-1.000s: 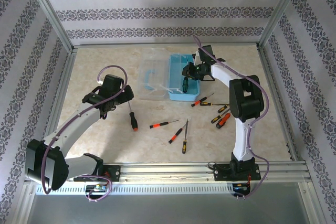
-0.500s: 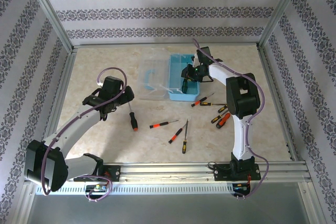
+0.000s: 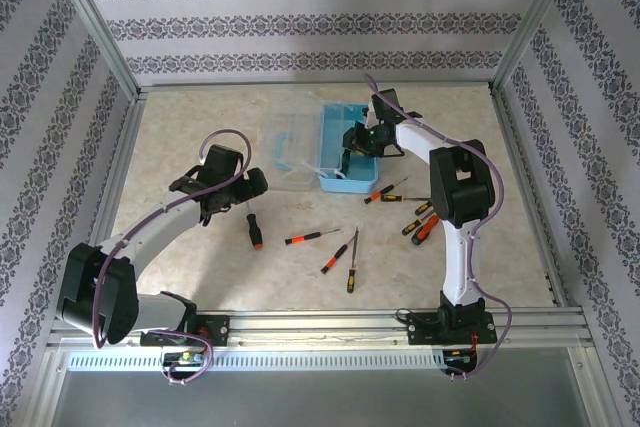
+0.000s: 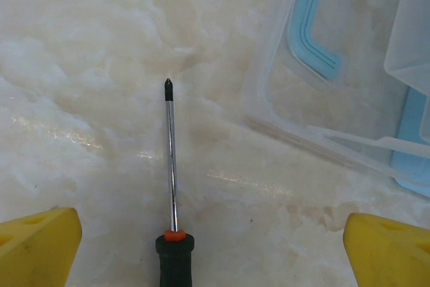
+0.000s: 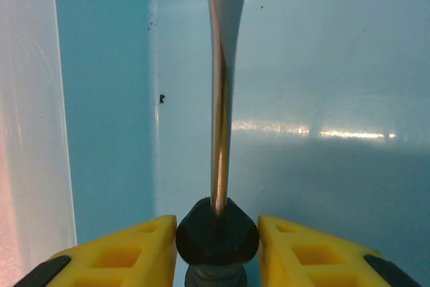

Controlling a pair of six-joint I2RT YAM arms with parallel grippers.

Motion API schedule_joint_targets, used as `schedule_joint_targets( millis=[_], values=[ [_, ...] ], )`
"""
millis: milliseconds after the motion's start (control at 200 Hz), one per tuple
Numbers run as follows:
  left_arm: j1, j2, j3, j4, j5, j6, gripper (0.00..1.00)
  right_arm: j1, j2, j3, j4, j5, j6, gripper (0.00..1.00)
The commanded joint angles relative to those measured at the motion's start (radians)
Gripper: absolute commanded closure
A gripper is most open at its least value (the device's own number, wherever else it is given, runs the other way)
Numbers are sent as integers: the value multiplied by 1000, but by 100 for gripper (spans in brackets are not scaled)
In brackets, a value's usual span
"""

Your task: Pack the tool kit

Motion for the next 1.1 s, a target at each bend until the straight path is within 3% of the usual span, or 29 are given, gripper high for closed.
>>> schedule_joint_targets(
  millis=[0,530,1094],
  values=[
    [14,-19,15,11,6,-4,0,8,-70,20,-18,6,-5,62],
    [13,5,15,-42,9,1,2,-7,-265,-17,-3,-15,15,60],
    [-21,-12,-61,-71,29,-31,8,44,-713,-630,306,182,15,58]
  ],
)
